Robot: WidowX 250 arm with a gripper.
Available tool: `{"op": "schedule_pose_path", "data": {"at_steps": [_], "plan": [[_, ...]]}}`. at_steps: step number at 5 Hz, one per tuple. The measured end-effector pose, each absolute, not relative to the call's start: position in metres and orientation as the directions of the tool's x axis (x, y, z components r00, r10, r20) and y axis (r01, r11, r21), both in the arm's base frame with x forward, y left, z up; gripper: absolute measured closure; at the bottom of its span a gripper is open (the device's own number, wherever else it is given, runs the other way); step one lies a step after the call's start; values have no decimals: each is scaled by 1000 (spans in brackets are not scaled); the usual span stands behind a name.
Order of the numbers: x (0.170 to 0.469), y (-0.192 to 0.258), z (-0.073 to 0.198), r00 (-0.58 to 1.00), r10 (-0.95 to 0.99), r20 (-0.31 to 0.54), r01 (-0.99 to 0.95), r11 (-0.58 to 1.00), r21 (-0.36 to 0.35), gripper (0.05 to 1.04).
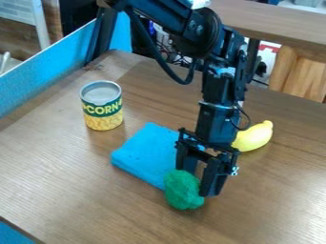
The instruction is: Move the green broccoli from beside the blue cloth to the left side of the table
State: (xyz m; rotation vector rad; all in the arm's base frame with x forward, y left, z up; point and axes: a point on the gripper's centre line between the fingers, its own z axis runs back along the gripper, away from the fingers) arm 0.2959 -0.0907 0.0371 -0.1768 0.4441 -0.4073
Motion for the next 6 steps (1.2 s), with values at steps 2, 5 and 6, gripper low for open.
{"op": "schedule_pose_path", "data": {"at_steps": [2,5,6], "plan": [[287,-77,75,854,-435,-286,361,891,-277,288],[247,-21,122,944,-320,-81,297,930,-215,288],[236,12,108,972,-222,-75,207,963,-171,288]]}}
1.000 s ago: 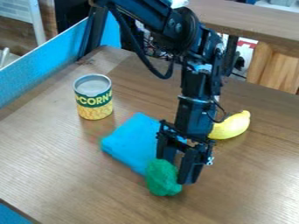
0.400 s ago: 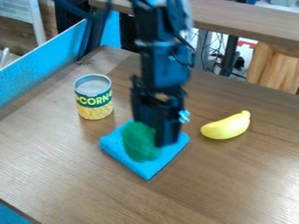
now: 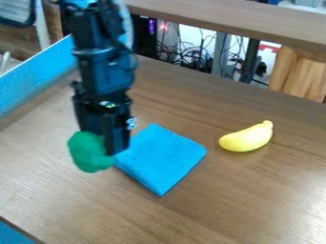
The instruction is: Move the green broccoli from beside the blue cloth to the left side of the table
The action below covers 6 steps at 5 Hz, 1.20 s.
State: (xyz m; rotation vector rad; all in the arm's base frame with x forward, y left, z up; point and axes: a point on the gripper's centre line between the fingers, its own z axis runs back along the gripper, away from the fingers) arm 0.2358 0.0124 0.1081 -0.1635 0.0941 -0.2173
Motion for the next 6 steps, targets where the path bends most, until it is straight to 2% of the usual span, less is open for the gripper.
{"op": "schedule_pose_path", "data": {"at_steps": [1,2,4,5,6], "plan": [[234,52,98,986,-154,-69,146,983,-110,288],[233,91,71,989,-104,-106,98,993,-68,288],[229,143,57,994,-28,-110,20,997,-74,288],[231,147,56,996,-43,-78,38,997,-70,241],[227,144,56,997,-55,-48,51,995,-81,63]]}}
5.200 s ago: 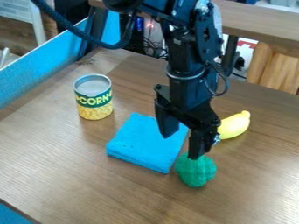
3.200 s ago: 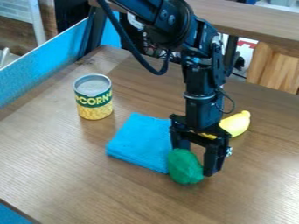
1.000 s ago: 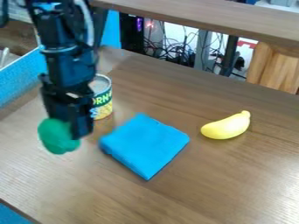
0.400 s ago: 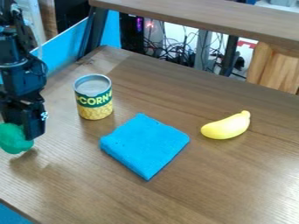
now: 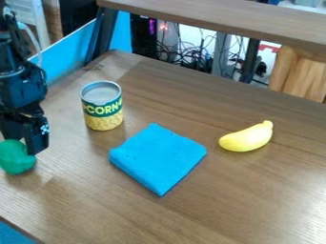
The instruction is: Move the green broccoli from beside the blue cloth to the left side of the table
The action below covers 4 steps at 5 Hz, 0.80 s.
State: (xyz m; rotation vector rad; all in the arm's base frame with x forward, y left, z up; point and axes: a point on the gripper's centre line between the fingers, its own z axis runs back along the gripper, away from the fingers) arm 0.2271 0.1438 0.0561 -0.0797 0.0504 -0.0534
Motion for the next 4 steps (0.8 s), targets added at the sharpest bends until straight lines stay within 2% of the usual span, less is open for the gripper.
{"op": "schedule_pose_path", "data": {"at_steps": [2,3,4], "plan": [[226,132,76,994,-73,86,78,996,-49,73],[225,120,98,977,-102,188,112,993,-41,73],[218,106,125,963,-110,245,128,990,-58,73]]}}
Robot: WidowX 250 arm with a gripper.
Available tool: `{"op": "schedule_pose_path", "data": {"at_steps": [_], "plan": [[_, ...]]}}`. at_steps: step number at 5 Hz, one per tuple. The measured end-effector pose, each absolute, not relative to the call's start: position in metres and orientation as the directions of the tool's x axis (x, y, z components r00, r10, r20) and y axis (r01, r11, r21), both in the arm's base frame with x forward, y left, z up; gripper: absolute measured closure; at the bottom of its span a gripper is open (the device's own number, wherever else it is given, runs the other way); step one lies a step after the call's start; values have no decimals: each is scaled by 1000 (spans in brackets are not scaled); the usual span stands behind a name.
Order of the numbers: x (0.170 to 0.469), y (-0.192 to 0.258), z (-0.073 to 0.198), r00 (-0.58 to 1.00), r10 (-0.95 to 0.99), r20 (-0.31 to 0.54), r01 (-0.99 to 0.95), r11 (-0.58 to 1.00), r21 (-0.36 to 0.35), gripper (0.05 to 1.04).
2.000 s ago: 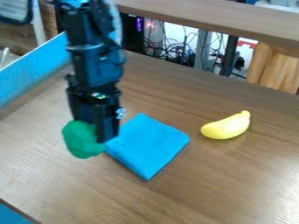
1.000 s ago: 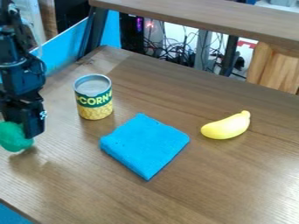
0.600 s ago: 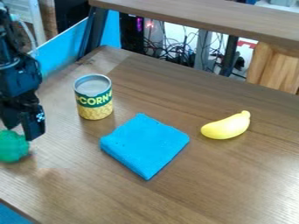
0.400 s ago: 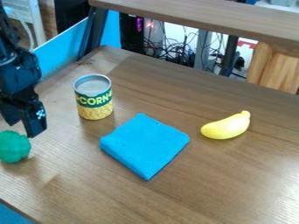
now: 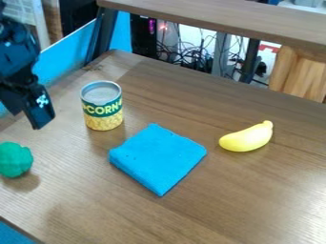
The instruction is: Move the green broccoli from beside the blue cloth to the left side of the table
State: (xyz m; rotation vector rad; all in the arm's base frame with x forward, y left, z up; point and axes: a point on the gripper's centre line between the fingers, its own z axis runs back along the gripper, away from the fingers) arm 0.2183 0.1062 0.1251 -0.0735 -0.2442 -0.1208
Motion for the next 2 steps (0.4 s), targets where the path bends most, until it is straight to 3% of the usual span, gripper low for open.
{"op": "schedule_pose_path", "data": {"at_steps": [2], "plan": [[210,48,164,917,-196,348,246,963,-106,73]]}}
